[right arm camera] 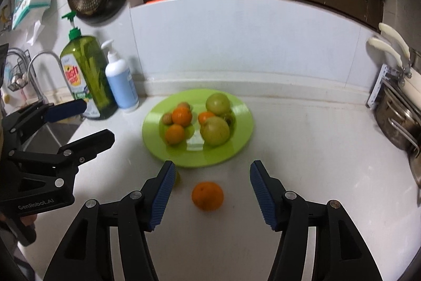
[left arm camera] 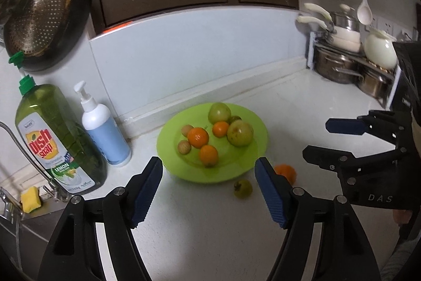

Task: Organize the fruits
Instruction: 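Move both open tools back toward the last two fruits on the counter, then grasp the small green fruit with the left tool while the right tool grasps the orange, then carry the green fruit in the left tool while the right tool carries the orange over the plate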

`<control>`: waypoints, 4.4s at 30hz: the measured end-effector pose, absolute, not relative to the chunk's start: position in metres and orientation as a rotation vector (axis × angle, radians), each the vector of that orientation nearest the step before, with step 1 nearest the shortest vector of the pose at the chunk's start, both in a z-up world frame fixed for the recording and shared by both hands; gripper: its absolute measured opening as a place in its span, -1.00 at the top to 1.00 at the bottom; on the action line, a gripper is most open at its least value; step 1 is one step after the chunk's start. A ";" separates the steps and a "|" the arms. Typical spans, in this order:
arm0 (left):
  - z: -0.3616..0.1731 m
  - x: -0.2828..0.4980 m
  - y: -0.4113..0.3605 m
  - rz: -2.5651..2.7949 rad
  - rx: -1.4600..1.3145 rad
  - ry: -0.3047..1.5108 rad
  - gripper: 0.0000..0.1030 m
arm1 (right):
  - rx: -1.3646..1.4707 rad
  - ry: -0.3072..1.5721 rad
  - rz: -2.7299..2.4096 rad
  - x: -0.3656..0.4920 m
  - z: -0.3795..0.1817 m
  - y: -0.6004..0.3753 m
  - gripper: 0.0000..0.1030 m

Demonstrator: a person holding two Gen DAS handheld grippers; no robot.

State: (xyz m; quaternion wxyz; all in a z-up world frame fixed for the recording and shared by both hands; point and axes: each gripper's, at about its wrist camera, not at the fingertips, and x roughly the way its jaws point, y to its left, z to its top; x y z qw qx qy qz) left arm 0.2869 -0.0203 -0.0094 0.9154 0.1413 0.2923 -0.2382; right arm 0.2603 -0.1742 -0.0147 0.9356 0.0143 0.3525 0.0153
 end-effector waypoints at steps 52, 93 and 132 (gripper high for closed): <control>-0.109 0.341 -0.059 -0.709 0.248 0.847 0.35 | 0.058 0.905 0.120 0.298 -0.096 -0.171 0.14; -0.053 0.307 -0.034 -0.575 0.143 0.766 0.45 | 0.117 0.813 0.118 0.272 -0.059 -0.171 0.18; 0.000 0.436 -0.059 -0.539 0.157 0.674 0.45 | 0.114 0.718 0.088 0.405 -0.001 -0.206 0.18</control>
